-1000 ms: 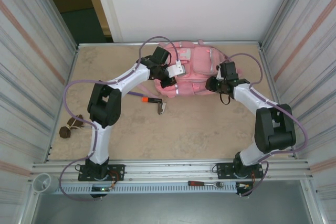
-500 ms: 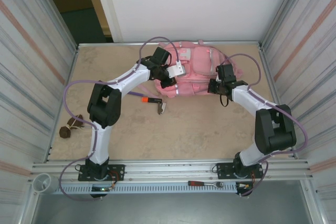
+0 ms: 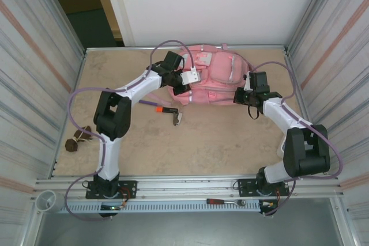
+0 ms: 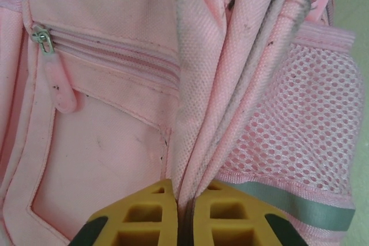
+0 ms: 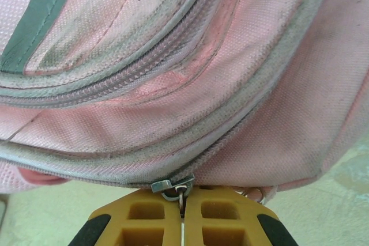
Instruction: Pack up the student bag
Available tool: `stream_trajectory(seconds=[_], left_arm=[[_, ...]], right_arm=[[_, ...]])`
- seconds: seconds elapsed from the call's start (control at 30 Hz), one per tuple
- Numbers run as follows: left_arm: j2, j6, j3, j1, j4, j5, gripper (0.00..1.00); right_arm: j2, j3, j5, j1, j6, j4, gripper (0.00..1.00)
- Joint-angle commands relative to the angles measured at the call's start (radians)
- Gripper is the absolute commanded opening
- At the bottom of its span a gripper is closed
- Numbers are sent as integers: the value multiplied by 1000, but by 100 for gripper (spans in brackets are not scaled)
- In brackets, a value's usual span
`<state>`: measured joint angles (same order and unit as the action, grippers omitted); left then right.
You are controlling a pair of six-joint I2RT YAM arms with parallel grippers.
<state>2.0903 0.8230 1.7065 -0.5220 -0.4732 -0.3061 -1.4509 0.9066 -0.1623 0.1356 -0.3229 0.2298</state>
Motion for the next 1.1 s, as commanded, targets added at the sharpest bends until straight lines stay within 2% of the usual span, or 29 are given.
stream_trajectory(seconds=[0.0, 0.1, 0.2, 0.33, 0.53, 0.67, 0.77, 0.9, 1.07], left_arm=[[-88, 10, -38, 39, 16, 38, 28], [-152, 14, -111, 8, 97, 25, 48], [-212, 31, -191, -40, 189, 25, 60], [-235, 57, -234, -109, 258, 76, 65], [-174, 122, -223, -198, 348, 206, 65], [-109, 149, -195, -216, 410, 272, 61], [-79, 172, -186, -215, 469, 319, 54], [-60, 194, -190, -204, 510, 319, 33], [-56, 203, -198, -179, 522, 282, 9]], right_arm=[[33, 14, -71, -14, 15, 44, 0], [47, 22, -112, 2, -14, 45, 0], [58, 30, -154, 8, -55, 40, 0], [66, 47, -185, 26, -96, 39, 0], [63, 64, -255, 55, -142, 18, 0], [56, 60, -307, 75, -177, -23, 0], [45, 55, -330, 90, -179, -37, 0], [40, 45, -318, 88, -163, -24, 0], [38, 45, -229, 84, -99, 41, 0]])
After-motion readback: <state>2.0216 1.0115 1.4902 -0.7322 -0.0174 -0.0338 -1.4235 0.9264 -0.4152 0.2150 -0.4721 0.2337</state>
